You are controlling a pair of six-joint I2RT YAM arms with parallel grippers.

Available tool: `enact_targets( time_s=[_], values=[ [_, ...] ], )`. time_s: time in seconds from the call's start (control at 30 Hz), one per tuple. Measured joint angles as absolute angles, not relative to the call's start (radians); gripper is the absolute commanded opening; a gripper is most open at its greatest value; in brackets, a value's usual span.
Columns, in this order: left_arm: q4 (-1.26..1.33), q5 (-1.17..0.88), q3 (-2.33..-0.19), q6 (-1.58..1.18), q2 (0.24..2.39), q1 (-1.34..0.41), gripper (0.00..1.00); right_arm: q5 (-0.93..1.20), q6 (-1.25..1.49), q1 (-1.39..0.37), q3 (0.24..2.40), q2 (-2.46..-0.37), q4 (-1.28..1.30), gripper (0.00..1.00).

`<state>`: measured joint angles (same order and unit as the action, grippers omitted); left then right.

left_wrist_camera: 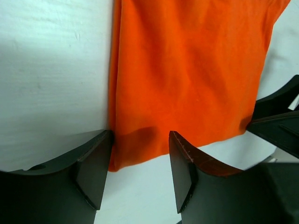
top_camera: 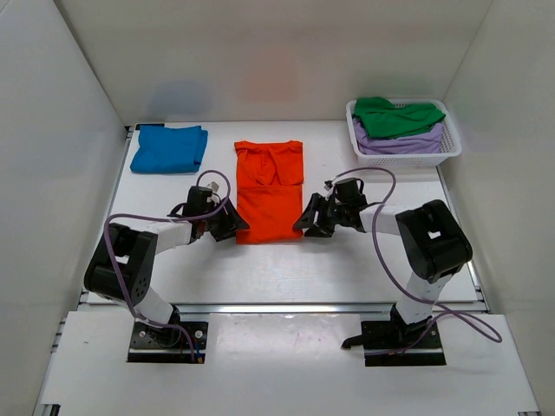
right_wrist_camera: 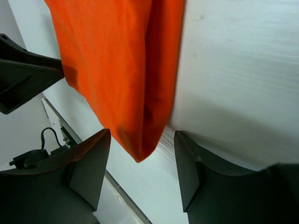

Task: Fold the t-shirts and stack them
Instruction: Grab one side of the 2/3 rectangular tshirt with both arms

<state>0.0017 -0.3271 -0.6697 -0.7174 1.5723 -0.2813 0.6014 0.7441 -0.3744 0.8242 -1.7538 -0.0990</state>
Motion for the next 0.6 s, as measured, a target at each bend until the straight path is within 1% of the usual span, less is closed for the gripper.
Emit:
enact_targets(
  time_s=[0.3,0.37,0.4,0.43,0.47,0.5,0.53,0.57,0.6],
  values=[
    [0.006,-0.287,-0.572,-0.841,1.473,-0.323,0.63,0.600,0.859,-0.430,0.769,-1.755,-0.191,0.54],
    [0.008,-0.275,-0.554,-0.866,1.456,-0.329,0.63,0.598,0.882,-0.434,0.759,-1.753,-0.207,0.52],
    [0.009,-0.268,-0.551,-0.878,1.452,-0.332,0.62,0.593,0.888,-0.437,0.759,-1.753,-0.210,0.47],
    [0.010,-0.262,-0.551,-0.889,1.451,-0.336,0.58,0.585,0.892,-0.439,0.759,-1.753,-0.212,0.26],
    [0.009,-0.254,-0.551,-0.900,1.451,-0.339,0.49,0.577,0.893,-0.443,0.759,-1.753,-0.212,0.15],
    [0.007,-0.246,-0.551,-0.913,1.452,-0.342,0.48,0.571,0.894,-0.444,0.759,-1.755,-0.211,0.05],
    [0.001,-0.241,-0.551,-0.920,1.453,-0.347,0.50,0.563,0.901,-0.444,0.759,-1.758,-0.212,0.01],
    [-0.003,-0.239,-0.550,-0.927,1.453,-0.350,0.51,0.558,0.905,-0.444,0.759,-1.760,-0.212,0.00],
    [-0.007,-0.236,-0.549,-0.933,1.453,-0.354,0.57,0.552,0.910,-0.444,0.757,-1.761,-0.211,0.00]
  ],
)
